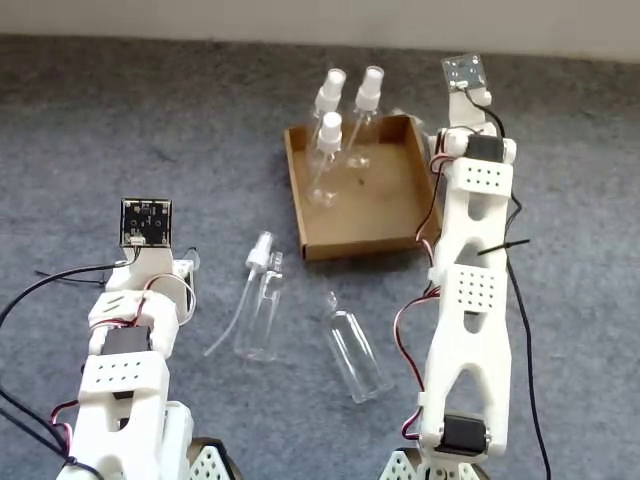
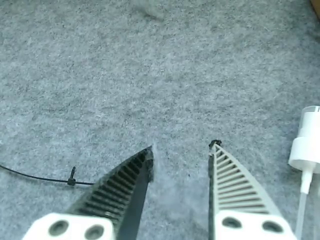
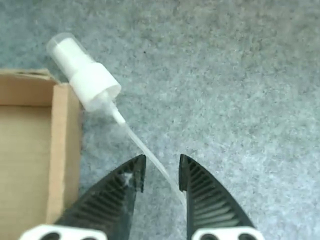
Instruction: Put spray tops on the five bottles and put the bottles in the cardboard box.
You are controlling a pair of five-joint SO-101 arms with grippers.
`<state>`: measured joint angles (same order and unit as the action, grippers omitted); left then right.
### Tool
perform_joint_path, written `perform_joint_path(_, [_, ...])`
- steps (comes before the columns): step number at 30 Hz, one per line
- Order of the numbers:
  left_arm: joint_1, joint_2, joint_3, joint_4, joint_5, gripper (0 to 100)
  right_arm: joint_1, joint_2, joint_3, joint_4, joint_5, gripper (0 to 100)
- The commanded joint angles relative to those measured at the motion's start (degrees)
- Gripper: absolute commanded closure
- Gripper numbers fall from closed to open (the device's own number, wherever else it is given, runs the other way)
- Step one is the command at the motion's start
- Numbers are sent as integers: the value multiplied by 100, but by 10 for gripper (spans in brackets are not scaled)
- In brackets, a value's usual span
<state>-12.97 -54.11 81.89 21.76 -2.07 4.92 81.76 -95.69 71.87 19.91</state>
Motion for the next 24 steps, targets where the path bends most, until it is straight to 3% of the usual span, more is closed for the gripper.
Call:
perform_joint_path(1, [84, -57, -31, -97, 44, 825, -13, -154, -295, -75, -18, 921])
perform_joint_path(9, [84, -57, -31, -97, 44, 825, 22, -145, -295, -75, -18, 925])
perform_joint_path(14, [84, -57, -31, -97, 44, 825, 31, -145, -295, -75, -18, 994])
perform_joint_path(24, [84, -57, -31, -97, 44, 825, 101, -145, -295, -66, -18, 995])
